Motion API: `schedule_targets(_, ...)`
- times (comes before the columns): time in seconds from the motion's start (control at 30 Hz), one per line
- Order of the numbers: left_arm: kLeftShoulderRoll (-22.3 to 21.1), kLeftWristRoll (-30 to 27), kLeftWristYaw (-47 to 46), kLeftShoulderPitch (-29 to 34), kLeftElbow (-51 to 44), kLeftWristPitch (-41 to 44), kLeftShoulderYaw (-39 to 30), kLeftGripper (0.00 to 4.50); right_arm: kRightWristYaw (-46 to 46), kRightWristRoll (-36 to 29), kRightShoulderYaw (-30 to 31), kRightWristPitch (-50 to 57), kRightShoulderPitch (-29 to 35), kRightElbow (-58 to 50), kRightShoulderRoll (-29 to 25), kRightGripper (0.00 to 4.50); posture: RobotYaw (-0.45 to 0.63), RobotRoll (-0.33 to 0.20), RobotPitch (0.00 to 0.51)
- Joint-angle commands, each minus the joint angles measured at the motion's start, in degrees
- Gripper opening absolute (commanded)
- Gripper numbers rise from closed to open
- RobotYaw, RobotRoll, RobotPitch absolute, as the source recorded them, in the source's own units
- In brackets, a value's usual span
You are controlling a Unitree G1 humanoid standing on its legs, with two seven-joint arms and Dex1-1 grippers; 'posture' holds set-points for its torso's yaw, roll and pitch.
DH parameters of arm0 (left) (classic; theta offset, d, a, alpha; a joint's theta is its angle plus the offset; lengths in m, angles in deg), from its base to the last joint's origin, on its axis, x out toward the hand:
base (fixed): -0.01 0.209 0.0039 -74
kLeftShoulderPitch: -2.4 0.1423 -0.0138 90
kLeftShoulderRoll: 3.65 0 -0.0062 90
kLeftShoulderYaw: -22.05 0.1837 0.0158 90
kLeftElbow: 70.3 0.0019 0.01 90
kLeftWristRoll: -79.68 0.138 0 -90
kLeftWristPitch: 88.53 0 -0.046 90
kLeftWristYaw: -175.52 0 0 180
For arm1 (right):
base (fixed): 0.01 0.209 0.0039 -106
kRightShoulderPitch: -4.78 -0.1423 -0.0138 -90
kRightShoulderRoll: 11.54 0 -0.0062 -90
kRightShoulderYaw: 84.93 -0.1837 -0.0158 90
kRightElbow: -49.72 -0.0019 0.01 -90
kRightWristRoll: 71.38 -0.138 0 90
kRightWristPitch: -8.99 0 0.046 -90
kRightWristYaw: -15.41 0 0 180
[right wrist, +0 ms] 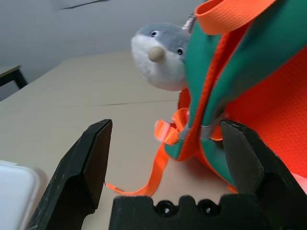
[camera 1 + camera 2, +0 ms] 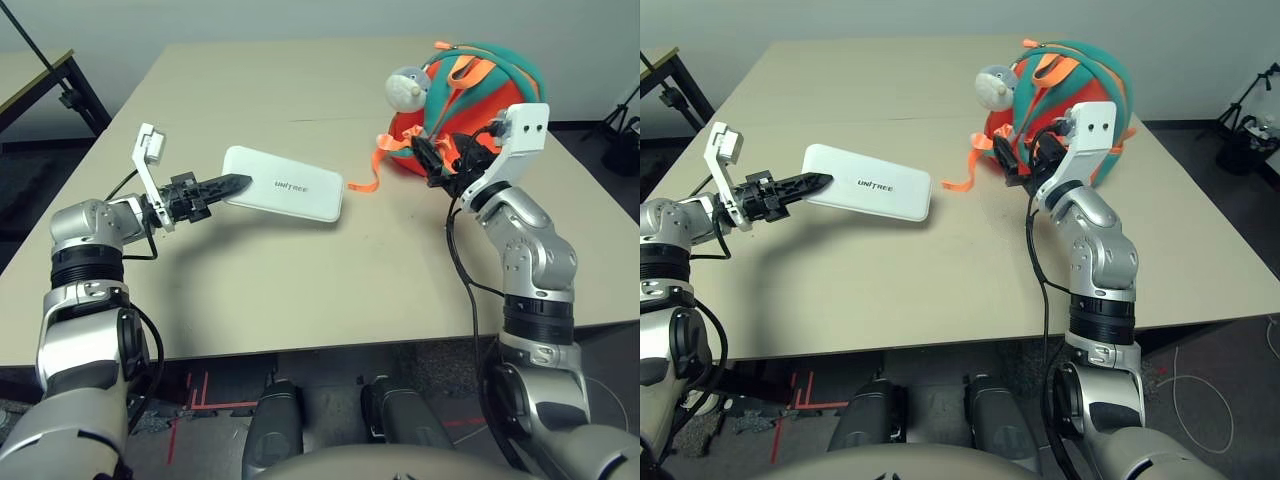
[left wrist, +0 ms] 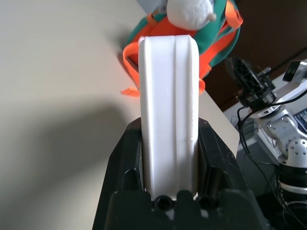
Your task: Put the pencil case into the backpack and zip it.
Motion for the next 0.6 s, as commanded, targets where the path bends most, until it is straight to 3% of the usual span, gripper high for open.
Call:
schedule_targets(0.03,-0.6,-4.2,-2.6,1.3,-6.2,1.8,-2.8,1.31,4.7,1.0,-0.3,-2.7,-3.3,6.9,0.7,4.50,-0.05,0.000,0.027)
schedule_targets(0.6,-1.0,-14.4,-12.1,9.0,-19.7,5.8,-9.2,1.31,8.2,3.3,-0.6,-24.9,-21.1,46.2,-3.0,4.50,0.08,0.000,0.008)
